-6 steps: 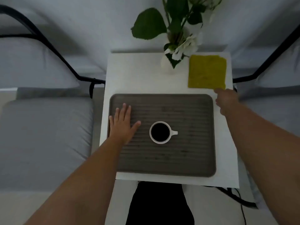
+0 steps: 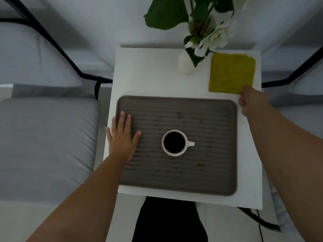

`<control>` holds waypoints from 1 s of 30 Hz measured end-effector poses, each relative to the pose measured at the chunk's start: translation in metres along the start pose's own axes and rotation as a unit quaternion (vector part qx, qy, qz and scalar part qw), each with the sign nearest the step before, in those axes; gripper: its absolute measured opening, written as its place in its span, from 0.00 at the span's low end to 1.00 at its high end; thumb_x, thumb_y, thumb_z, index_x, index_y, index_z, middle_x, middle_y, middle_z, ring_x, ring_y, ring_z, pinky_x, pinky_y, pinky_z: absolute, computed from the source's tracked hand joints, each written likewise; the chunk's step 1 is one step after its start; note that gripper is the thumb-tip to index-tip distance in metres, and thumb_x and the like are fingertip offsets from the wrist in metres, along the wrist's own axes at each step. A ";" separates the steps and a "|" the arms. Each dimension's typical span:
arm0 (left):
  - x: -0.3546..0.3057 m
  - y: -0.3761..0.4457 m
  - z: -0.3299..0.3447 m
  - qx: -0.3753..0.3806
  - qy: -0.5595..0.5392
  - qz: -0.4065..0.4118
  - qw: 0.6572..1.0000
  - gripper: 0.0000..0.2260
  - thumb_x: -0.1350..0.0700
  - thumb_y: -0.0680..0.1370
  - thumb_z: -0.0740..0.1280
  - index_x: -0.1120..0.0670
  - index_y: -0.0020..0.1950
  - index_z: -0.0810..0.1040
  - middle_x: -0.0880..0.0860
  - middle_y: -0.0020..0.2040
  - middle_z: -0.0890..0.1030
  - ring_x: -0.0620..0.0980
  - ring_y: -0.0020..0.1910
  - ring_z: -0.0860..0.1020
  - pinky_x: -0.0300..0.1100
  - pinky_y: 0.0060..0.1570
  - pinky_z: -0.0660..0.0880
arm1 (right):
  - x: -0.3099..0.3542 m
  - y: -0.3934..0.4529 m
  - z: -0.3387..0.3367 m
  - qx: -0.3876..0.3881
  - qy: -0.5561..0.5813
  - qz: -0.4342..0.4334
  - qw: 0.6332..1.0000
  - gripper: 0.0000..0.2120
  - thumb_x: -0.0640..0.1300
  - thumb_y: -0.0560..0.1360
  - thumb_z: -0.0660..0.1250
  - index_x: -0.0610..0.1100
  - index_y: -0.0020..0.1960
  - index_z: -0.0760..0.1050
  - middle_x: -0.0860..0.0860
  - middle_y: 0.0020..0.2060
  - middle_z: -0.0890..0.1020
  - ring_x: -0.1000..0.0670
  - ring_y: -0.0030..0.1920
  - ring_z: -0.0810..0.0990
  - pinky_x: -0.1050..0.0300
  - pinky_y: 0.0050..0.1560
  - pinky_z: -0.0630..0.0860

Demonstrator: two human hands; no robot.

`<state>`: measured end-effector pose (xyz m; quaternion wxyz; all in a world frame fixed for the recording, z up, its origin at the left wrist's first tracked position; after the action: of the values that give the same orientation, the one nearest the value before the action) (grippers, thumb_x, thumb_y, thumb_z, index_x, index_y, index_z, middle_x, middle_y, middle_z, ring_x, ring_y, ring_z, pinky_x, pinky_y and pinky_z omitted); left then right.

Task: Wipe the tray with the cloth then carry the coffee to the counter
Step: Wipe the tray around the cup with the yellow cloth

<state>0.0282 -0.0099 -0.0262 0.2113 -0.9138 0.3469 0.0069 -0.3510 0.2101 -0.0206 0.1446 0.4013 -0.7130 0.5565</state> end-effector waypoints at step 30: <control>0.013 -0.015 0.003 0.049 0.069 0.050 0.995 0.34 0.32 0.77 0.40 0.47 0.77 0.33 0.50 0.77 0.31 0.51 0.74 0.28 0.49 0.64 0.18 | -0.043 -0.126 0.061 0.269 -0.313 -0.405 0.816 0.26 0.41 0.72 0.70 0.48 0.67 0.67 0.49 0.55 0.79 0.55 0.53 0.78 0.63 0.57 0.73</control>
<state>0.0480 -0.0065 -0.0256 0.2312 -0.8819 0.4062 -0.0622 -0.2162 0.1655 0.0163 0.0118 0.8292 -0.3152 0.4614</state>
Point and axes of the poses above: each hand's wrist, its own y-axis towards the middle knuckle, its own z-axis out of the palm, x = y × z, the point moved 1 cm from there along y, towards the middle knuckle
